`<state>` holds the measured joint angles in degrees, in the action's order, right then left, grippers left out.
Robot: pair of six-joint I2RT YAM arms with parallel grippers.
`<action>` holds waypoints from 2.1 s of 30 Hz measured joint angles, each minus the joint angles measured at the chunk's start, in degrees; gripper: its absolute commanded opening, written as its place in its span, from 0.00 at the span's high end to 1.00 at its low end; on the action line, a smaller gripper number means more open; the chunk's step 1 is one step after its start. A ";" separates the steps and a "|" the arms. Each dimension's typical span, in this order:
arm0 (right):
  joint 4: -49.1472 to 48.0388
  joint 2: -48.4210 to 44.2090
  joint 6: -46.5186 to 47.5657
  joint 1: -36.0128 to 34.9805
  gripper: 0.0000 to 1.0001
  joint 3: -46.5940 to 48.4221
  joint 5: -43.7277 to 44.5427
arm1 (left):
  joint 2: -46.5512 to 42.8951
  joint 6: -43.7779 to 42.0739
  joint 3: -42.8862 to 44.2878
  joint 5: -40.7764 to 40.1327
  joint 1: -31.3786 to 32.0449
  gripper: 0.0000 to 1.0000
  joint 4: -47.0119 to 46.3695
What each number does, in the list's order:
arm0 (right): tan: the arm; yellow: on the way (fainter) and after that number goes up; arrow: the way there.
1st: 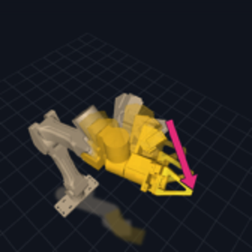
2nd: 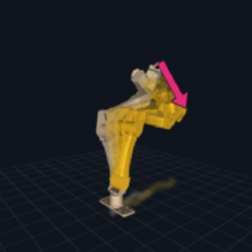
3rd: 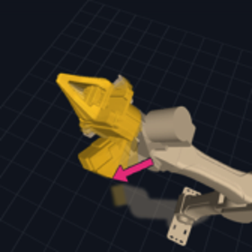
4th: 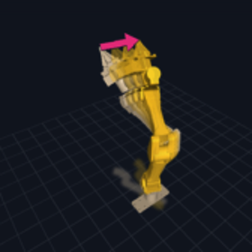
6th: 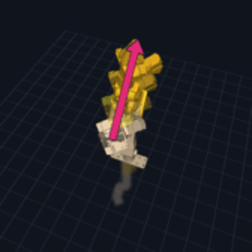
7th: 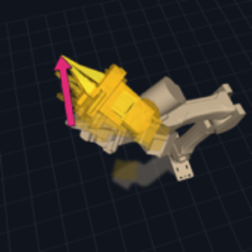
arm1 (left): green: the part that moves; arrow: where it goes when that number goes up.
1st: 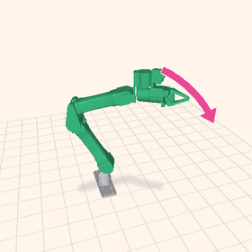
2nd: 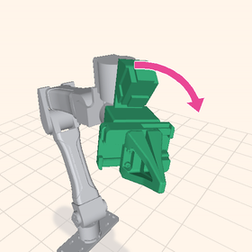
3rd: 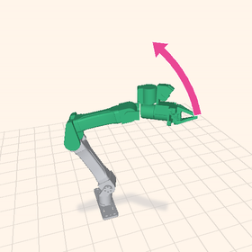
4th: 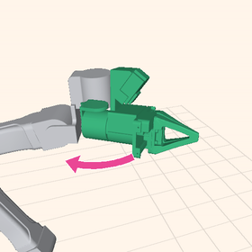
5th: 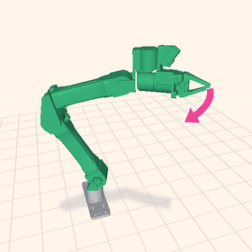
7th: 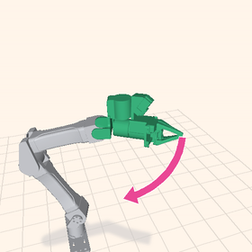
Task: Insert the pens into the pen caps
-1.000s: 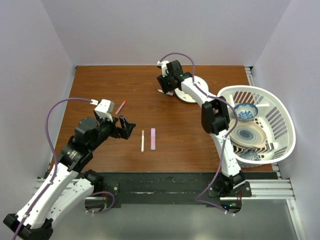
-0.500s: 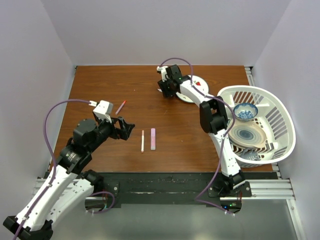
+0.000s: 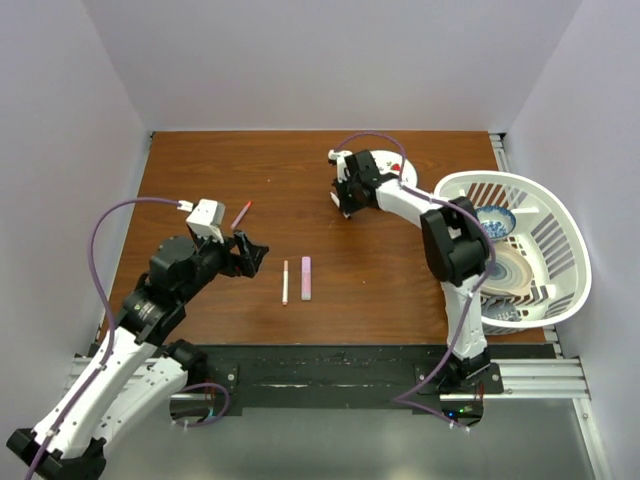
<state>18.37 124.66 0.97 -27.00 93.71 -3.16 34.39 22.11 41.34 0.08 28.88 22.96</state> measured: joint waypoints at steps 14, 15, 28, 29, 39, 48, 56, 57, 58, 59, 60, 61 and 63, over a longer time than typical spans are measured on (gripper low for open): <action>-19.54 -49.07 -24.33 -16.76 1.00 -43.82 -4.70 | 10.47 16.46 0.02 6.84 0.00 0.14 -4.26; -20.04 -51.98 -25.83 -17.99 1.00 -45.64 -4.76 | 10.71 17.33 0.02 7.48 0.00 0.15 -5.46; -24.04 -65.66 -37.16 -26.88 1.00 -50.10 -3.41 | 13.94 25.90 -8.00 19.61 0.02 0.18 -26.62; -24.24 -65.22 -37.53 -27.52 1.00 -50.10 -3.13 | 13.99 25.94 -8.11 20.20 0.02 0.18 -27.76; -27.02 -61.20 -40.35 -31.67 1.00 -50.03 -0.92 | 13.25 26.80 -9.25 23.37 0.07 0.16 -34.36; -26.69 -63.21 -41.99 -31.82 1.00 -50.25 4.68 | 10.29 24.26 -7.93 14.82 0.09 0.14 -25.11; -21.09 -66.31 -38.40 -31.82 0.80 -52.33 9.16 | 12.17 24.96 2.27 -7.15 0.11 0.17 -3.34; -20.00 -66.31 -37.42 -31.82 0.79 -52.15 9.79 | 11.67 25.00 1.60 -7.76 0.11 0.17 -3.13; -18.71 -66.20 -36.48 -31.82 0.77 -51.87 10.23 | 10.78 24.70 0.17 -7.74 0.11 0.18 -3.39; -17.51 -66.12 -35.65 -31.85 0.76 -51.60 10.80 | 9.68 24.30 -1.88 -7.41 0.11 0.21 -4.22; -16.37 -66.14 -34.99 -31.87 0.75 -51.41 11.19 | 8.55 23.80 -4.33 -6.93 0.11 0.23 -5.25; -15.65 -66.25 -34.56 -31.87 0.75 -51.30 11.32 | 7.82 23.06 -6.75 -6.01 0.11 0.24 -5.95; -14.51 -66.75 -33.83 -31.87 0.74 -51.30 11.54 | 8.20 20.22 -10.34 -3.58 0.11 0.25 -6.91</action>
<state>3.86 57.91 -32.86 -58.87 42.41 8.38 42.59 42.33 31.00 -3.51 28.99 16.05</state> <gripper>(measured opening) 0.250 0.773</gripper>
